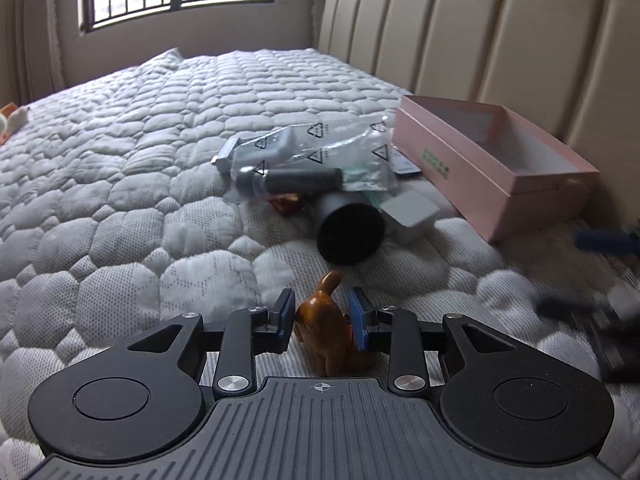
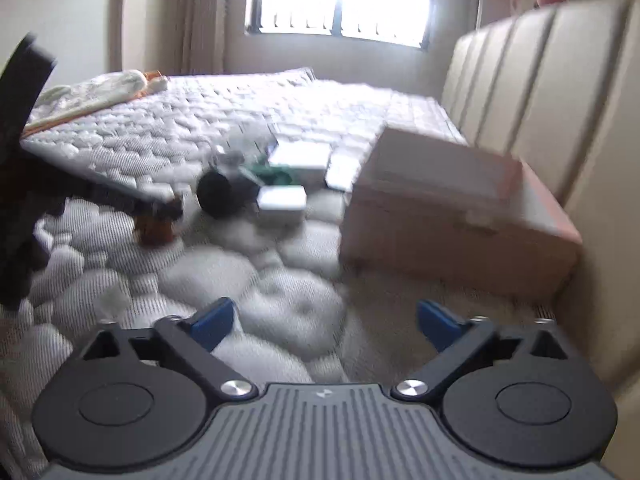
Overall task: Organize rigid objects
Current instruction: 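Grasp the grey power adapter with the right tool while the left tool holds the toy dog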
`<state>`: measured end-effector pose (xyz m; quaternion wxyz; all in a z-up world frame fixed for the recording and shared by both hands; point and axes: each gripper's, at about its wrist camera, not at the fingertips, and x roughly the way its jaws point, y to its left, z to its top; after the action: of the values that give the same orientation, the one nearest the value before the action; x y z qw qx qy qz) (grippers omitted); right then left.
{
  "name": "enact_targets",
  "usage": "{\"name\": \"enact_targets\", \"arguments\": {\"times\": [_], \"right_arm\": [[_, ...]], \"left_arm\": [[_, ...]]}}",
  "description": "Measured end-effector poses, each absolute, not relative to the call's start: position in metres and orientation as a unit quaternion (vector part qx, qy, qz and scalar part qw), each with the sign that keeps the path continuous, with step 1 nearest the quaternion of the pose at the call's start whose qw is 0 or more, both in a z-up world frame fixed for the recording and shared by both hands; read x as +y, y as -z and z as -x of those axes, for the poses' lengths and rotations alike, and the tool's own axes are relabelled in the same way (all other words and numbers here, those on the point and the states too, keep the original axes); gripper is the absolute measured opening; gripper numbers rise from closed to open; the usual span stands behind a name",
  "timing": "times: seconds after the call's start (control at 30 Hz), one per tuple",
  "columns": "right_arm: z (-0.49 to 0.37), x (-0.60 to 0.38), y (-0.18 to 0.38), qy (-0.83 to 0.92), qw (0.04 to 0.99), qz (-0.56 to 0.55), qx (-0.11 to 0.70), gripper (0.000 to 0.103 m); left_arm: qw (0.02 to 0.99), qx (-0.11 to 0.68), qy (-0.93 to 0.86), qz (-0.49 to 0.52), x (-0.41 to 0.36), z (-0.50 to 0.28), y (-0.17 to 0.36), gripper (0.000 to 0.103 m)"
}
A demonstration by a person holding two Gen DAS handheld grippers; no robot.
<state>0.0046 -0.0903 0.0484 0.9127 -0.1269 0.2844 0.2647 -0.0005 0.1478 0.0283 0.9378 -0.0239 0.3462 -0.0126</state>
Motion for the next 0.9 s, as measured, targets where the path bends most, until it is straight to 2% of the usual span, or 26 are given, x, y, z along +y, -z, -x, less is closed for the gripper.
{"name": "enact_targets", "arguments": {"times": [0.07, 0.13, 0.3, 0.53, 0.7, 0.73, 0.77, 0.8, 0.9], "right_arm": [[-0.012, -0.072, -0.055, -0.269, 0.915, 0.144, 0.265, 0.065], [-0.022, -0.052, -0.060, -0.276, 0.914, 0.156, 0.253, 0.056], [-0.044, -0.006, -0.057, -0.275, 0.911, 0.197, 0.236, 0.056], [-0.084, 0.031, -0.035, -0.239, 0.901, 0.230, 0.280, 0.056], [-0.081, 0.042, -0.032, -0.241, 0.892, 0.252, 0.287, 0.056], [-0.081, 0.041, -0.033, -0.246, 0.890, 0.251, 0.292, 0.055], [-0.080, 0.040, -0.033, -0.252, 0.885, 0.248, 0.302, 0.048], [-0.079, 0.038, -0.033, -0.254, 0.884, 0.246, 0.307, 0.045], [-0.067, 0.025, -0.037, -0.266, 0.880, 0.239, 0.312, 0.045]], "left_arm": [[0.939, 0.341, 0.013, 0.033, 0.149, 0.010, -0.029, 0.033], [0.940, 0.337, 0.009, 0.051, 0.154, 0.017, -0.030, 0.033], [0.937, 0.338, -0.001, 0.089, 0.162, 0.023, -0.032, 0.033], [0.935, 0.336, 0.001, 0.110, 0.168, 0.026, -0.029, 0.033], [0.935, 0.335, 0.005, 0.116, 0.169, 0.027, -0.028, 0.033], [0.935, 0.335, 0.005, 0.117, 0.169, 0.027, -0.029, 0.033], [0.935, 0.335, 0.006, 0.117, 0.169, 0.028, -0.029, 0.033], [0.935, 0.334, 0.006, 0.116, 0.168, 0.029, -0.029, 0.033], [0.937, 0.331, 0.020, 0.113, 0.165, 0.034, -0.033, 0.033]]}}
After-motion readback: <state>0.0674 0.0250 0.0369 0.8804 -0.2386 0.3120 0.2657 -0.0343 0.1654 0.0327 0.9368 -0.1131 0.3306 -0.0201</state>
